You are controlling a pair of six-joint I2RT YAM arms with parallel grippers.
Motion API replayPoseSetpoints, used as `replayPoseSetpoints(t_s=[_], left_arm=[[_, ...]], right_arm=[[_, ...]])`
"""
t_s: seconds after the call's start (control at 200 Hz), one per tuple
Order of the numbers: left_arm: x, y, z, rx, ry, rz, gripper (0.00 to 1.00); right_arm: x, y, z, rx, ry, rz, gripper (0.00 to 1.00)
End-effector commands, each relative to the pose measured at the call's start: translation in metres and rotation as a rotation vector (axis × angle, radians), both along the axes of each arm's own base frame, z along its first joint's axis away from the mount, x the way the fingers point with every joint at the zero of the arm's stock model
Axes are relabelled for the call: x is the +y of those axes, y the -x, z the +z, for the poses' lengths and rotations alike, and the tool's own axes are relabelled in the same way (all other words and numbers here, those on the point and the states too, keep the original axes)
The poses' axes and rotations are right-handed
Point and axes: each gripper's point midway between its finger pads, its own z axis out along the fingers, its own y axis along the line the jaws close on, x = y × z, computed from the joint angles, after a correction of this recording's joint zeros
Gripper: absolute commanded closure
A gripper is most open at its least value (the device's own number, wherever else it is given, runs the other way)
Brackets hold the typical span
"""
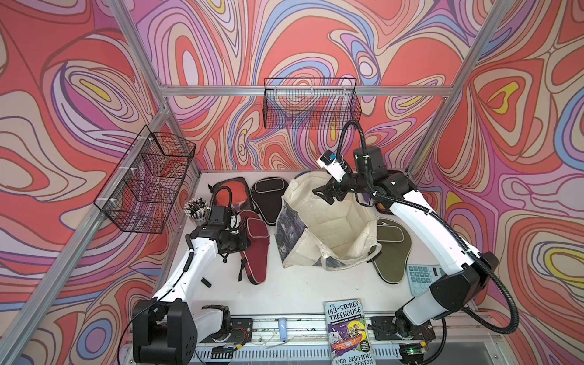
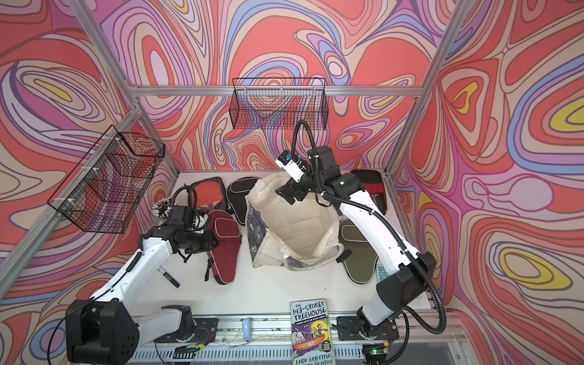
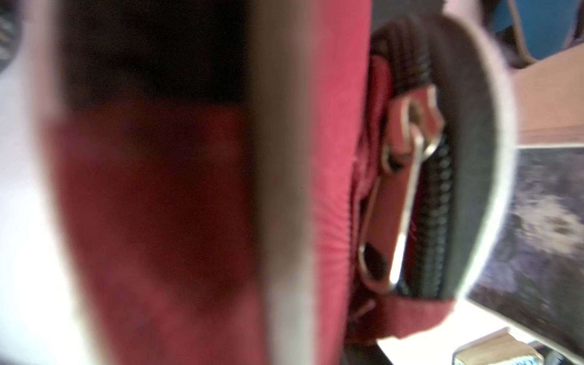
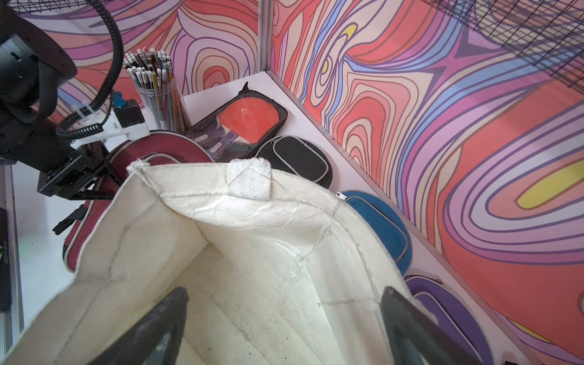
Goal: Remove the ping pong set from the canvas bag
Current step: Place the ping pong set at the center of the board, then reset both arms
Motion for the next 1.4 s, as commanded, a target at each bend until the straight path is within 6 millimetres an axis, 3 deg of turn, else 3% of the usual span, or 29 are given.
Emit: replayPoseSetpoints(t_s=[0.0, 0.13, 0.596, 0.701, 0.781, 0.891, 0.961, 1.047, 1.127, 1.192, 1.277, 1.392], left_arm=[[0.022, 0.014, 0.0, 0.049, -0.109, 0.051, 0.56], [0.027, 0.015, 0.013, 0.014, -0.133, 0.067, 0.39], [0.036, 0.014, 0.039, -0.06, -0.169, 0.102, 0.33], [0.032, 0.01, 0.056, -0.128, -0.166, 0.072, 0.25], [0.028, 0.005, 0.083, -0.252, -0.17, 0.044, 0.14], [0.024, 0.001, 0.134, -0.49, -0.15, 0.034, 0.0], [0.023, 0.0, 0.164, -0.625, -0.145, 0.027, 0.0], [0.021, 0.0, 0.189, -0.745, -0.152, 0.006, 0.0], [0.021, -0.002, 0.197, -0.811, -0.169, -0.005, 0.0], [0.026, -0.006, 0.193, -0.832, -0.188, 0.021, 0.0], [0.033, -0.011, 0.175, -0.823, -0.199, 0.071, 0.0], [0.038, -0.019, 0.144, -0.783, -0.186, 0.131, 0.0]], right_arm=[[-0.005, 0.004, 0.012, -0.023, 0.001, 0.002, 0.02], [-0.005, 0.004, 0.013, -0.022, 0.0, 0.001, 0.02], [-0.009, 0.009, 0.023, -0.034, -0.01, -0.008, 0.02], [-0.013, 0.01, 0.035, -0.055, -0.035, -0.032, 0.02], [-0.023, 0.01, 0.053, -0.078, -0.092, -0.066, 0.02], [-0.064, -0.004, 0.085, -0.099, -0.24, -0.178, 0.02], [-0.111, -0.021, 0.098, -0.107, -0.333, -0.314, 0.02], [-0.187, -0.044, 0.094, -0.11, -0.422, -0.544, 0.02], [-0.255, -0.055, 0.074, -0.112, -0.466, -0.765, 0.02], [-0.294, -0.056, 0.049, -0.136, -0.427, -0.938, 0.02], [-0.318, -0.053, 0.006, -0.145, -0.353, -1.07, 0.02], [-0.33, -0.043, -0.06, -0.121, -0.332, -1.157, 0.02]])
